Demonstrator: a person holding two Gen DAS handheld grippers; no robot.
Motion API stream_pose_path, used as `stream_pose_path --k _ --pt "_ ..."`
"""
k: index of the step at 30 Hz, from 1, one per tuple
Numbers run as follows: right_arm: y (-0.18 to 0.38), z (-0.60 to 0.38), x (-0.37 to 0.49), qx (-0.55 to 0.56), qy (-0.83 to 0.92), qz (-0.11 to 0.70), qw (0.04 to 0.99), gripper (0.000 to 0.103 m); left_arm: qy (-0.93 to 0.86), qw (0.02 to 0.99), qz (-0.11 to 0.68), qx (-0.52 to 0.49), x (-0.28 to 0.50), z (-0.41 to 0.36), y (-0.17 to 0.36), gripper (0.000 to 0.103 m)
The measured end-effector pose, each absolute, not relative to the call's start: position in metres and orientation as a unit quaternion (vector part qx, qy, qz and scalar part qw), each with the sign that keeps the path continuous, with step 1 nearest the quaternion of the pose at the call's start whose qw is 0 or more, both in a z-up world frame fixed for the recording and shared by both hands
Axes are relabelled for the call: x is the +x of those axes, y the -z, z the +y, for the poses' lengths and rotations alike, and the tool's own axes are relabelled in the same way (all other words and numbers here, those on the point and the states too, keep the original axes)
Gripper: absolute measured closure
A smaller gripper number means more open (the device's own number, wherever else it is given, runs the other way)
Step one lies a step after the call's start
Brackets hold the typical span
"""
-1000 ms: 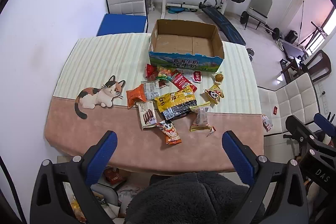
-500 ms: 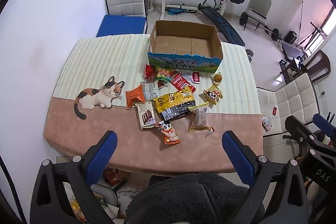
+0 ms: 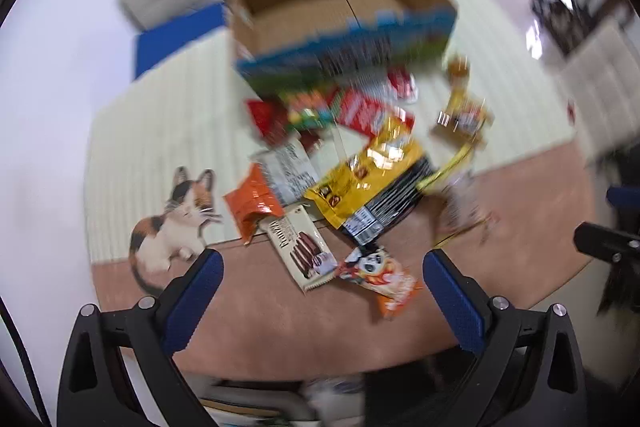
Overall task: Organize snacks
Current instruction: 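Grasp the yellow-black bag with the left tool while the right tool grasps the clear bread bag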
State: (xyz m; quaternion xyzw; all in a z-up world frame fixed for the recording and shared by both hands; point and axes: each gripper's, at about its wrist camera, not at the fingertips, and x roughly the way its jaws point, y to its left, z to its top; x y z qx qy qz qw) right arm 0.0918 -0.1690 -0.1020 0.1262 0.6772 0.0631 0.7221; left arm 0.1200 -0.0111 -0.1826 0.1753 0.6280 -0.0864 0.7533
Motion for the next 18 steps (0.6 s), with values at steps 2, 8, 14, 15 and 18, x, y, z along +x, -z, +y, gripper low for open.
stream_pose_path --k 2,8,14,15,18 --pt "0.138 -0.169 0.097 0.136 -0.067 0.693 0.704 0.0 0.113 0.731 0.637 0.216 0.131 -0.022 0.218 0.001" --pt "0.219 -0.169 0.106 0.142 -0.065 0.715 0.682 0.0 0.205 0.657 0.643 0.335 0.148 -0.065 0.311 0.001" --pt "0.259 -0.169 0.108 0.143 -0.059 0.733 0.662 0.0 0.265 0.588 0.624 0.441 0.154 -0.095 0.369 0.0" --pt "0.261 -0.168 0.107 0.142 -0.06 0.735 0.66 0.0 0.277 0.575 0.625 0.449 0.155 -0.097 0.376 0.0" --pt "0.271 -0.166 0.107 0.131 -0.059 0.739 0.658 0.0 0.296 0.549 0.635 0.456 0.156 -0.099 0.39 0.001"
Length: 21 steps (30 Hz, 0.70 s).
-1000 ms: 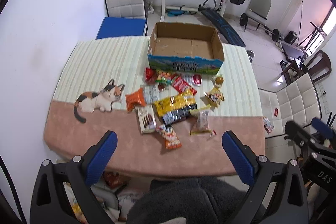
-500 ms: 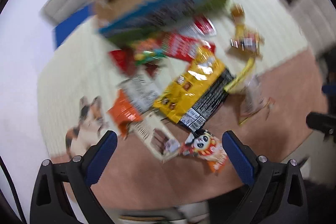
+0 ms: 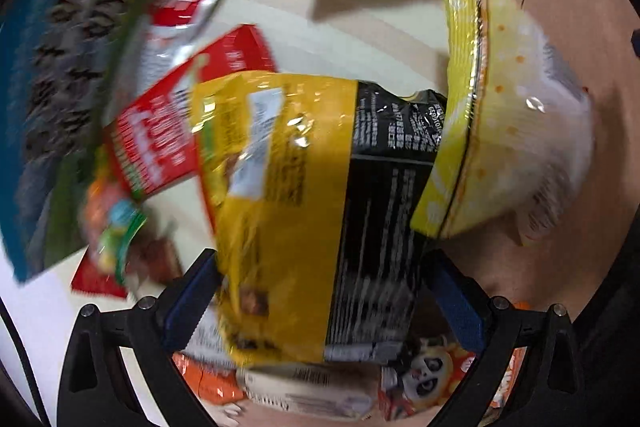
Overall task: Organize snacks
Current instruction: 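Grasp the yellow-black bag with the left tool while the right tool grasps the clear bread bag, then lift and carry both held bags over the cardboard box with both tools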
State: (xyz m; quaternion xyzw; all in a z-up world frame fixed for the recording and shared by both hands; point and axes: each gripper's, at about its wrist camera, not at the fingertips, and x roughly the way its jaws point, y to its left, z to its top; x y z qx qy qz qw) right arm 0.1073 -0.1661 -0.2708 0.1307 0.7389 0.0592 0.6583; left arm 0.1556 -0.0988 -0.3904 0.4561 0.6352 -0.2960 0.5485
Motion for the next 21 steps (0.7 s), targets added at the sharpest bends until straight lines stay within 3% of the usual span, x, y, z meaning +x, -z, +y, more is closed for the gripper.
stream_pose_path --k 6,13,16,17,19,20,21 --pt "0.287 -0.163 0.101 0.13 -0.061 0.739 0.658 0.0 0.262 0.588 0.692 0.326 0.18 -0.07 0.38 0.011" --pt "0.306 -0.16 0.105 0.152 -0.057 0.728 0.666 0.001 0.061 0.6 0.796 0.056 0.182 0.031 0.373 0.011" --pt "0.316 -0.152 0.113 0.154 -0.062 0.725 0.669 0.002 0.052 0.594 0.803 0.011 0.17 0.053 0.373 0.011" --pt "0.319 -0.149 0.116 0.15 -0.066 0.724 0.67 0.005 0.05 0.599 0.799 0.014 0.167 0.057 0.372 0.011" --pt "0.326 -0.143 0.12 0.136 -0.058 0.734 0.663 0.024 0.051 0.609 0.791 0.034 0.169 0.061 0.367 0.011" --pt "0.327 -0.142 0.121 0.147 -0.057 0.739 0.655 0.038 0.051 0.615 0.786 0.05 0.166 0.062 0.364 0.011" --pt "0.33 -0.144 0.12 0.169 -0.047 0.747 0.641 0.038 0.052 0.618 0.782 0.06 0.161 0.041 0.374 0.011"
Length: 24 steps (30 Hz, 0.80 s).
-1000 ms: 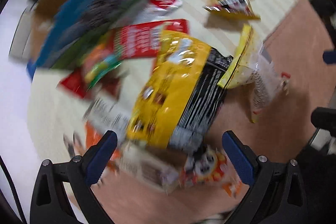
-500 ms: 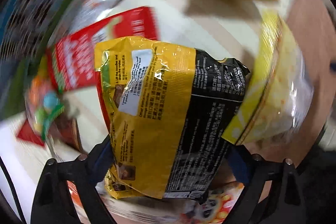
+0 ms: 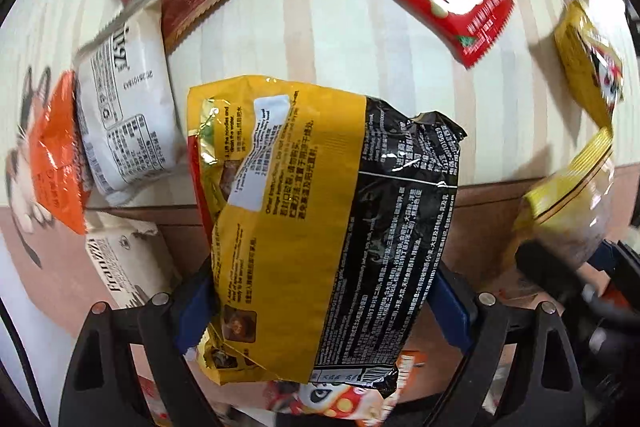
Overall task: Organize snacks
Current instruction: 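Lift and carry both held bags over the cardboard box with both tools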
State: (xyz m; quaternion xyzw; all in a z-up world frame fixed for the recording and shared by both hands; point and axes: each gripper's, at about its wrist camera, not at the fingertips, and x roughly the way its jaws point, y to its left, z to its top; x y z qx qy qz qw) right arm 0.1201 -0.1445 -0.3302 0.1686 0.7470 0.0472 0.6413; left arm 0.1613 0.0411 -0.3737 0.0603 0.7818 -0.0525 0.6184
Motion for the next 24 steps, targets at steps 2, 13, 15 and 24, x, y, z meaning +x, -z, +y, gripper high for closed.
stream_pose_path --k 2,13,15,24 --pt "0.33 -0.152 0.116 0.187 -0.009 0.76 0.622 0.04 0.055 0.625 0.774 0.082 0.147 0.028 0.387 0.011" --pt "0.338 -0.179 0.108 0.235 0.025 0.78 0.579 0.022 0.044 0.656 0.751 0.06 0.131 0.011 0.383 0.013" --pt "0.341 -0.175 0.101 0.232 0.026 0.78 0.581 0.022 0.042 0.661 0.747 0.057 0.119 0.019 0.379 0.013" --pt "0.364 -0.177 0.052 0.302 0.055 0.773 0.555 0.04 0.012 0.675 0.735 0.059 0.093 0.042 0.366 0.013"
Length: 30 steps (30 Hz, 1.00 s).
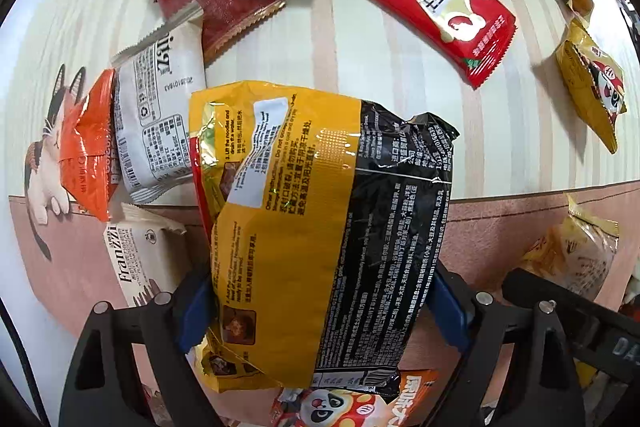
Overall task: Organize snacks
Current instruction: 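Lift and carry both held bags over the cardboard box with both tools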
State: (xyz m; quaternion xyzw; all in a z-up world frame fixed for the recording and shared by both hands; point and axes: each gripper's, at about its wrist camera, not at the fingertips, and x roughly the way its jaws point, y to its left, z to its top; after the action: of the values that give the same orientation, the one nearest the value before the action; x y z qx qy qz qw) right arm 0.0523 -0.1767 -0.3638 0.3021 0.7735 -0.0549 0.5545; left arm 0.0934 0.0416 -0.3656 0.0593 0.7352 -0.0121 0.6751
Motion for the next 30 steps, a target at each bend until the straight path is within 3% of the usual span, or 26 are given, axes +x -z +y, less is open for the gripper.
stream_pose_path --k 5,15,19,23,30 --pt "0.352 -0.185 0.04 0.287 0.042 0.765 0.575 0.052 0.007 0.678 0.733 0.058 0.081 0.033 0.345 0.013" --pt "0.285 -0.223 0.027 0.276 -0.028 0.736 0.617 0.053 0.04 0.73 0.682 -0.012 0.079 0.051 0.235 0.013" --pt "0.221 -0.246 0.05 0.266 -0.068 0.707 0.652 0.053 0.062 0.756 0.649 -0.057 0.125 0.043 0.164 0.013" --pt "0.164 -0.264 0.108 0.255 -0.102 0.674 0.686 0.053 0.073 0.775 0.623 -0.081 0.202 0.033 0.132 0.013" --pt "0.185 -0.243 0.211 0.206 -0.099 0.669 0.707 0.053 0.051 0.768 0.634 -0.074 0.346 0.022 0.164 0.013"
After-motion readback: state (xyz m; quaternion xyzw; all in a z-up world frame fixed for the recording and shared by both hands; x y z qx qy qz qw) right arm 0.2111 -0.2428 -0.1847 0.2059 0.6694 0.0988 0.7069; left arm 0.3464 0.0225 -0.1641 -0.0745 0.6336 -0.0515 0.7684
